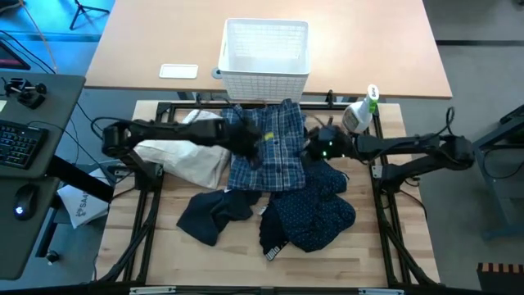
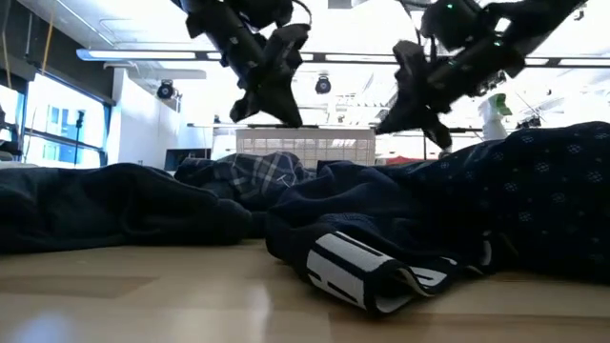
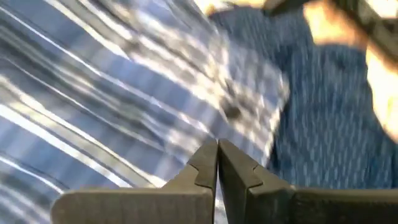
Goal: Fold laundry
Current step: Fold the blue plaid flannel shirt
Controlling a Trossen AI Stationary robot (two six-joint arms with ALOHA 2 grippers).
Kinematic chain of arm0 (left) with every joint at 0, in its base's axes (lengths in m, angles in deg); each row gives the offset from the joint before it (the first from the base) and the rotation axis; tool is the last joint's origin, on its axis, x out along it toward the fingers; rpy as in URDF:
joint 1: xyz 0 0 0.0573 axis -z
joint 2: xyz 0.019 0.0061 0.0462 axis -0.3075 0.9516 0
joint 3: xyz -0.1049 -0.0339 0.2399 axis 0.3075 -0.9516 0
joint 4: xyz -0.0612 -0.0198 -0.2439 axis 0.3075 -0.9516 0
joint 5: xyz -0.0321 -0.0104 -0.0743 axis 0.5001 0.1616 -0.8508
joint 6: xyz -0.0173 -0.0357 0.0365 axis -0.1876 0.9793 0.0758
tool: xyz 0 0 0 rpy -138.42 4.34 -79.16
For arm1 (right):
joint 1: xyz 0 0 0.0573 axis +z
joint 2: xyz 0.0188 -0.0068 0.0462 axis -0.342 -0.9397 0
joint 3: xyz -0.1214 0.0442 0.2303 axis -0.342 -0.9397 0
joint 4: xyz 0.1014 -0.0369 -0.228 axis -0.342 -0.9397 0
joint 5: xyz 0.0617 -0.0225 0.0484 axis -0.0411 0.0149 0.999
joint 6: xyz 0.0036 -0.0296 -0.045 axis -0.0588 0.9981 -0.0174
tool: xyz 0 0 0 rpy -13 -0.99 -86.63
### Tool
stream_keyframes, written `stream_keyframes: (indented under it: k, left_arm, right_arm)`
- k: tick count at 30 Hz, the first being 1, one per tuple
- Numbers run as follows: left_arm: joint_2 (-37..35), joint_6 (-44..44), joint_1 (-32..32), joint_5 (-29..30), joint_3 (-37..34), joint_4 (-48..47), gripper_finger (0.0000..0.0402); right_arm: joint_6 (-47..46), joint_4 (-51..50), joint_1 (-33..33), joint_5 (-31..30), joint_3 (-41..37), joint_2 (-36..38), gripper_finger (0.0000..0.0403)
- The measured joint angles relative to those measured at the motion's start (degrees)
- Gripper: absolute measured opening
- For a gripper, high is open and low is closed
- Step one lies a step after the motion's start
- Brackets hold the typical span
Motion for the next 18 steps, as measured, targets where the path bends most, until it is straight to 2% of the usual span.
stream_keyframes:
  k: [3, 7, 12, 15, 18]
  left_arm:
    - [0.04, -0.04, -4.03, 0.27, -0.26, 0.63, 0.0001]
    - [4.08, -2.97, -8.32, 0.47, -1.6, 1.56, 0.0]
    - [9.48, -5.92, -9.19, -1.48, -1.33, 3.67, 0.0]
    - [8.17, -5.69, -7.23, -0.58, 1.32, 4.34, 0.0]
    - [5.61, -6.45, -5.66, 1.37, 3.04, 4.57, 0.0]
  right_arm:
    - [1.2, 0.63, -4.06, 1.03, 2.07, -2.92, 0.0001]
    - [3.73, 2.43, -8.32, 4.65, 2.19, -11.38, 0.0]
    - [2.4, 0.95, -9.58, 4.88, 2.12, -20.54, 0.0]
    - [-0.12, -4.25, -9.15, 4.78, 2.14, -20.72, 0.0]
    - [2.31, -15.81, -8.73, 2.63, 2.14, -17.33, 0.0]
